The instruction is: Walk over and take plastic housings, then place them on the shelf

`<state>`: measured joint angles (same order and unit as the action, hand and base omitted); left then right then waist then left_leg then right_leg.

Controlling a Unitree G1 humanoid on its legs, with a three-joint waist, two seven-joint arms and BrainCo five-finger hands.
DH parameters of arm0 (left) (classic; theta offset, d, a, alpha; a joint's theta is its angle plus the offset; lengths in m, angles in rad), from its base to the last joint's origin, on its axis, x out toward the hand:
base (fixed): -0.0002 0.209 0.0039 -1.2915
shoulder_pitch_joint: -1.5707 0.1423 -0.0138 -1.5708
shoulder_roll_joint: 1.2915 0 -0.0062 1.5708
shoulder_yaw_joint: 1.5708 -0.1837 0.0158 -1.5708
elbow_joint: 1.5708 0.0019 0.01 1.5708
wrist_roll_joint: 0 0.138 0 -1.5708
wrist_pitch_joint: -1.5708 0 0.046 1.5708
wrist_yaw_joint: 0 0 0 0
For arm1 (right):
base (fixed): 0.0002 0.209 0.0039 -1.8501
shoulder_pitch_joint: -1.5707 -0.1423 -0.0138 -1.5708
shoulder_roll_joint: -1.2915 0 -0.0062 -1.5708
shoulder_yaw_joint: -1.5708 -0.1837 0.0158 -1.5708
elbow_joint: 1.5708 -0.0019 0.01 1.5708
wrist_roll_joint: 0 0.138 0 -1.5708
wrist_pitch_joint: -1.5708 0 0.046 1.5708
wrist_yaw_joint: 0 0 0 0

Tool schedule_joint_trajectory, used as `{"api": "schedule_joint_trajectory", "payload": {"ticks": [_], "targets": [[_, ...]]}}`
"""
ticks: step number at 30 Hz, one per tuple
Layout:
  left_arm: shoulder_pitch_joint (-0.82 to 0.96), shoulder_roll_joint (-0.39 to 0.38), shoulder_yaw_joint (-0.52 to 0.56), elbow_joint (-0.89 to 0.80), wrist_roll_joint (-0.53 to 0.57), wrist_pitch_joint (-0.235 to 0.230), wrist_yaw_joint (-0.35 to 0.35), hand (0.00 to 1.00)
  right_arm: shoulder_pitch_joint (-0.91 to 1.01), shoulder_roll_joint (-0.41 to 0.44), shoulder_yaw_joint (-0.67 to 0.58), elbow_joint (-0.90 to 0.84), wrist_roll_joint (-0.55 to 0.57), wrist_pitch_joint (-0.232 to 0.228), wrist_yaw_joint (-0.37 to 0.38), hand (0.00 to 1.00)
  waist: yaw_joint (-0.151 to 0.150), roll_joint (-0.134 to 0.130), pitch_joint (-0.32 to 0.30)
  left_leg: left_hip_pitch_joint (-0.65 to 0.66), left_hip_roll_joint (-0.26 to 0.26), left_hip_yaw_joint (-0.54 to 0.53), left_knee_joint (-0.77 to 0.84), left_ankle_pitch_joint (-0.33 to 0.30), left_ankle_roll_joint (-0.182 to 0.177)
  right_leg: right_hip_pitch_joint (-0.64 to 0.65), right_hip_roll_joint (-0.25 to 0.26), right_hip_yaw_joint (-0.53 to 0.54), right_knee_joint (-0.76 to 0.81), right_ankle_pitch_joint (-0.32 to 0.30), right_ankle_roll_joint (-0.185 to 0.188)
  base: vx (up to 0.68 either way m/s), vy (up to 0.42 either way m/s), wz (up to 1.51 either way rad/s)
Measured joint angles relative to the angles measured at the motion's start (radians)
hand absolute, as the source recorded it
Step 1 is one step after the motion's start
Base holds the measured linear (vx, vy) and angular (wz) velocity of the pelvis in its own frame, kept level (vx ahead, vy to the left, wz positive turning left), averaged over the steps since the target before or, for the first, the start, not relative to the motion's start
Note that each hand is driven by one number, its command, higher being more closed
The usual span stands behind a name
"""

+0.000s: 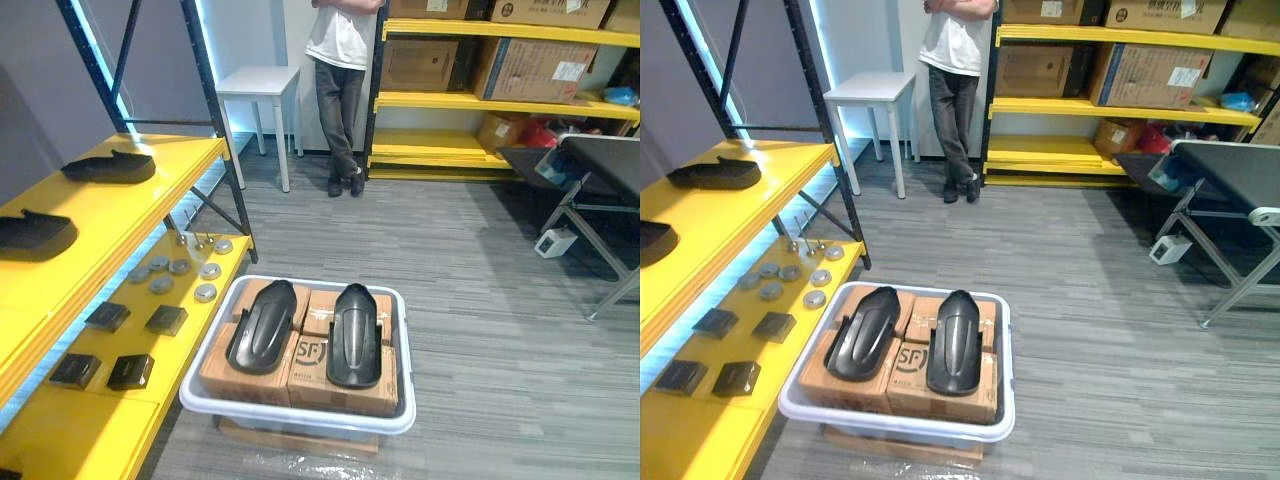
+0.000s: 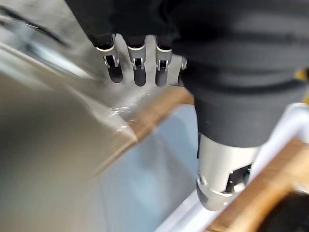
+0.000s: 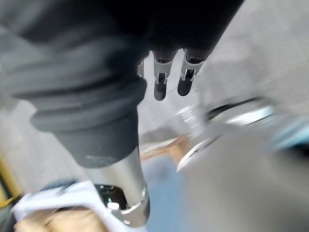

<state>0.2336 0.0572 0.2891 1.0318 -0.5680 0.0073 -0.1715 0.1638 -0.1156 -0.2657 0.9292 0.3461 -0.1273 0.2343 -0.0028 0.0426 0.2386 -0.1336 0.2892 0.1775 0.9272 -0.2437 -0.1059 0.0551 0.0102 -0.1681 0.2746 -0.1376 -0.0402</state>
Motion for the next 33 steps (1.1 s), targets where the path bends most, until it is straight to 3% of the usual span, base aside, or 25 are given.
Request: {"api": "schedule_joint_trajectory", "payload": {"ticks": [2, 4, 5, 6, 7, 9, 11, 17, 21, 22, 26, 27, 33], "targets": [[-0.003, 0.001, -0.002, 0.002, 0.005, -0.001, -0.002, 0.00, 0.008, 0.005, -0.002, -0.096, -0.026, -0.030, -0.038, 0.00, -0.010, -0.003, -0.001, 0.008, -0.003, 0.067, -0.252, 0.007, 0.007, 0.038, -0.024, -0.006, -0.041, -0.002, 0.011, 0.41, 0.010, -0.01], [-0.027, 0.007, -0.004, 0.004, 0.009, -0.010, -0.004, 0.00, 0.013, 0.003, -0.001, -0.190, -0.048, -0.058, -0.071, 0.00, -0.030, -0.003, -0.001, 0.000, -0.016, 0.065, -0.483, 0.060, 0.028, 0.047, -0.050, -0.011, -0.042, -0.019, 0.038, 0.33, 0.089, 0.15], [-0.033, 0.014, -0.026, 0.001, 0.010, -0.018, 0.000, 0.00, 0.034, -0.003, 0.000, -0.259, -0.067, -0.082, -0.097, 0.00, -0.036, 0.004, -0.005, 0.006, -0.028, 0.060, -0.605, 0.200, 0.040, 0.048, -0.064, -0.016, -0.031, -0.041, 0.071, 0.28, 0.204, 0.20], [-0.035, 0.014, -0.063, -0.011, 0.010, -0.022, 0.008, 0.00, 0.048, -0.012, 0.004, -0.321, -0.083, -0.101, -0.122, 0.00, -0.042, 0.014, -0.015, 0.010, -0.042, 0.060, -0.658, 0.284, 0.010, 0.042, -0.075, -0.024, -0.014, -0.065, 0.096, 0.26, 0.230, 0.31], [-0.044, 0.025, -0.072, -0.013, 0.010, -0.025, 0.011, 0.00, 0.051, -0.006, 0.004, -0.337, -0.086, -0.111, -0.138, 0.00, -0.044, 0.008, -0.021, 0.019, -0.067, 0.053, -0.684, 0.283, 0.009, 0.042, -0.095, -0.033, -0.009, -0.070, 0.104, 0.24, 0.254, 0.46], [-0.073, 0.072, -0.137, -0.050, 0.012, -0.024, 0.022, 0.00, 0.056, 0.002, 0.039, -0.417, -0.113, -0.136, -0.182, 0.00, -0.035, -0.035, -0.020, 0.018, -0.138, 0.048, -0.751, 0.301, 0.033, 0.028, -0.160, -0.050, -0.009, -0.081, 0.121, 0.20, 0.202, 0.41], [-0.080, 0.088, -0.168, -0.060, 0.010, -0.016, 0.034, 0.00, 0.025, 0.007, 0.060, -0.447, -0.150, -0.152, -0.214, 0.00, -0.029, -0.045, -0.014, 0.016, -0.163, 0.042, -0.756, 0.301, 0.033, 0.040, -0.182, -0.067, -0.025, -0.072, 0.136, 0.12, 0.130, 0.25], [-0.047, 0.102, -0.201, -0.056, 0.002, 0.014, 0.027, 0.00, -0.130, -0.018, 0.077, -0.451, -0.198, -0.164, -0.327, 0.00, -0.004, -0.040, 0.014, 0.005, -0.176, 0.007, -0.755, 0.309, 0.045, 0.064, -0.187, -0.097, -0.043, -0.059, 0.151, -0.02, 0.045, 0.18], [-0.069, 0.099, -0.232, -0.064, 0.001, 0.014, 0.008, 0.00, -0.317, -0.115, 0.063, -0.426, -0.202, -0.131, -0.431, 0.00, 0.004, -0.008, 0.109, -0.096, -0.173, -0.030, -0.702, 0.303, 0.060, -0.028, -0.191, -0.120, 0.046, -0.086, 0.147, -0.24, 0.045, 0.27], [-0.094, 0.098, -0.238, -0.069, 0.000, 0.013, 0.004, 0.00, -0.413, -0.161, 0.057, -0.378, -0.207, -0.105, -0.473, 0.00, 0.018, 0.007, 0.154, -0.126, -0.180, -0.036, -0.696, 0.305, 0.063, -0.071, -0.202, -0.123, 0.095, -0.097, 0.149, -0.27, 0.066, 0.24], [-0.113, 0.099, -0.258, -0.068, -0.039, 0.006, -0.014, 0.00, -0.576, -0.205, 0.057, -0.274, -0.232, -0.037, -0.597, 0.00, 0.023, 0.021, 0.200, -0.189, -0.188, 0.012, -0.654, 0.307, 0.070, -0.152, -0.258, -0.147, 0.142, -0.106, 0.145, -0.17, 0.100, 0.34], [-0.109, 0.098, -0.268, -0.059, -0.045, 0.007, -0.016, 0.00, -0.593, -0.209, 0.061, -0.270, -0.238, -0.014, -0.612, 0.00, 0.032, 0.035, 0.204, -0.203, -0.185, 0.009, -0.602, 0.279, 0.103, -0.174, -0.262, -0.137, 0.186, -0.119, 0.157, 0.01, 0.081, 0.02], [-0.123, 0.102, -0.284, -0.051, -0.078, 0.011, -0.038, 0.00, -0.644, -0.251, 0.114, -0.202, -0.278, 0.107, -0.548, 0.00, 0.046, 0.038, 0.213, -0.309, -0.203, 0.012, -0.495, 0.247, 0.131, -0.271, -0.301, -0.112, 0.269, -0.129, 0.173, 0.01, 0.095, 0.02]]}}
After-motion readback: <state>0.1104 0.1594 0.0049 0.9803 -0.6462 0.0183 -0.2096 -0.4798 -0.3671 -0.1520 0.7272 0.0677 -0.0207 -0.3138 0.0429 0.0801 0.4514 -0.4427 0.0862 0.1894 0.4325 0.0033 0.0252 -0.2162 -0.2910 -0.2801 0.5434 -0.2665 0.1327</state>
